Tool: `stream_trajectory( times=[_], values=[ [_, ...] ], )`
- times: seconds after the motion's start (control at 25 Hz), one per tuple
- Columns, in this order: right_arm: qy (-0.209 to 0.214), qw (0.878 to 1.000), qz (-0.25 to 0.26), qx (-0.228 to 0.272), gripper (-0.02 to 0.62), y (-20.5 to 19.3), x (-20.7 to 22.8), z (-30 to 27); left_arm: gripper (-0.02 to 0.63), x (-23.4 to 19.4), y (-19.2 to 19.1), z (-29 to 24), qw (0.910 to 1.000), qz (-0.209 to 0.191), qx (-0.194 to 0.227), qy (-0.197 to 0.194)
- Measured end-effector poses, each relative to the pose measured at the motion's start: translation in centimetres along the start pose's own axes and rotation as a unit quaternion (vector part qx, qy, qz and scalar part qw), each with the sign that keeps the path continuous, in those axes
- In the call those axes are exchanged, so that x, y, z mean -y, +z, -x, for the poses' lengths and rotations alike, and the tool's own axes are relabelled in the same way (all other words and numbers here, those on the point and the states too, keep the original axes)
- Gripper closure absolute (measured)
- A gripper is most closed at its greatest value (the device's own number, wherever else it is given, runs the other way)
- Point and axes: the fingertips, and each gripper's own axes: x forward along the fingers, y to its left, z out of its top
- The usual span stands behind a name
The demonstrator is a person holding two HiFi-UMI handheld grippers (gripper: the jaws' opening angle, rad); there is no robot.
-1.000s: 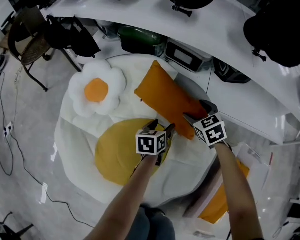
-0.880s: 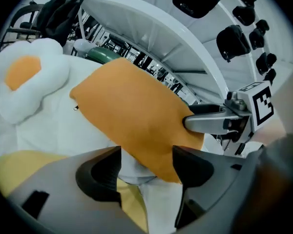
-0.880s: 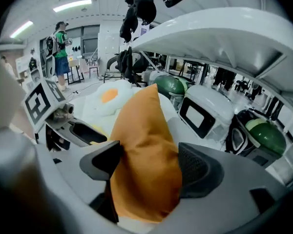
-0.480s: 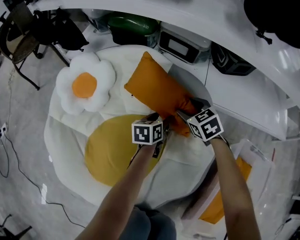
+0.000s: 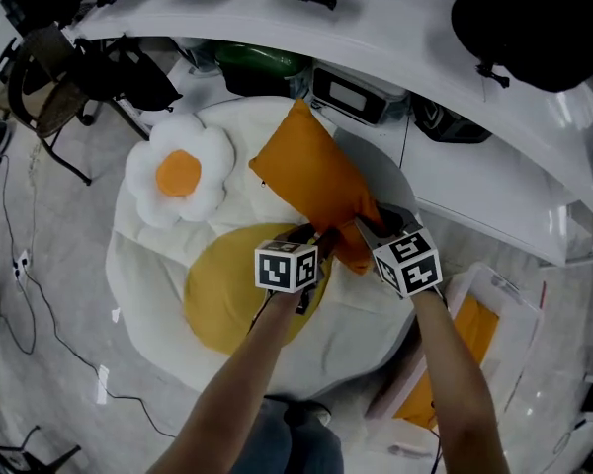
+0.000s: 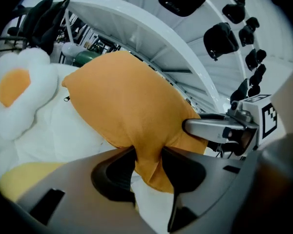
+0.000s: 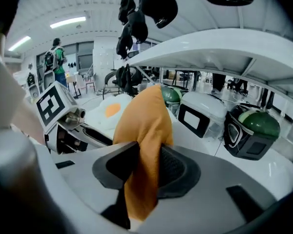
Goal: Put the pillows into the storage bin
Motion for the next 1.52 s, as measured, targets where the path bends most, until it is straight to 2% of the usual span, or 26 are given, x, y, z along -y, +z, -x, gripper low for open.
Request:
stream_trajectory(
  times=[0.16, 0.32, 0.48, 0.6, 0.88, 0.96, 1.08, 1.16, 1.28, 1.52],
  values=[
    [-0.019, 0.998, -0.044, 0.028, 0.467, 2.7, -0.3, 5.6, 0.422, 4.4, 2.6, 3.7, 0.9992, -0.039, -0.008, -0.001],
    [-0.042, 0.995, -0.078, 0.038, 0.465, 3.8, -0.4, 12.5, 0.422, 10.4, 3.6, 6.7, 0.9973, -0.066, -0.030, -0.012],
    [-0.078, 0.991, -0.106, 0.038, 0.465, 2.3, -0.1, 20.4, 0.423, 17.7, 2.2, 8.3, 0.9929, -0.093, -0.062, -0.039],
    [-0.122, 0.983, -0.135, 0.037, 0.465, -0.4, 0.4, 27.1, 0.425, 24.1, -0.1, 8.6, 0.9858, -0.122, -0.087, -0.075],
    [-0.222, 0.949, -0.222, 0.033, 0.465, -8.9, 2.3, 41.0, 0.426, 38.0, -6.3, 6.8, 0.9573, -0.189, -0.147, -0.163],
    [-0.249, 0.936, -0.248, 0.033, 0.463, -12.3, 2.4, 44.1, 0.426, 41.2, -9.2, 6.0, 0.9460, -0.207, -0.167, -0.185],
    [-0.291, 0.909, -0.298, 0.031, 0.462, -17.8, 1.4, 48.0, 0.428, 44.9, -14.1, 5.2, 0.9235, -0.239, -0.207, -0.217],
    [-0.309, 0.893, -0.326, 0.028, 0.462, -21.1, 0.5, 50.0, 0.426, 46.8, -17.3, 4.9, 0.9107, -0.253, -0.231, -0.231],
    [-0.324, 0.877, -0.355, 0.022, 0.459, -25.6, -0.6, 51.7, 0.428, 48.4, -21.7, 4.2, 0.8959, -0.266, -0.260, -0.242],
    [-0.344, 0.842, -0.414, 0.026, 0.456, -34.1, -3.4, 50.6, 0.428, 47.2, -29.6, 2.0, 0.8684, -0.302, -0.304, -0.250]
  ],
)
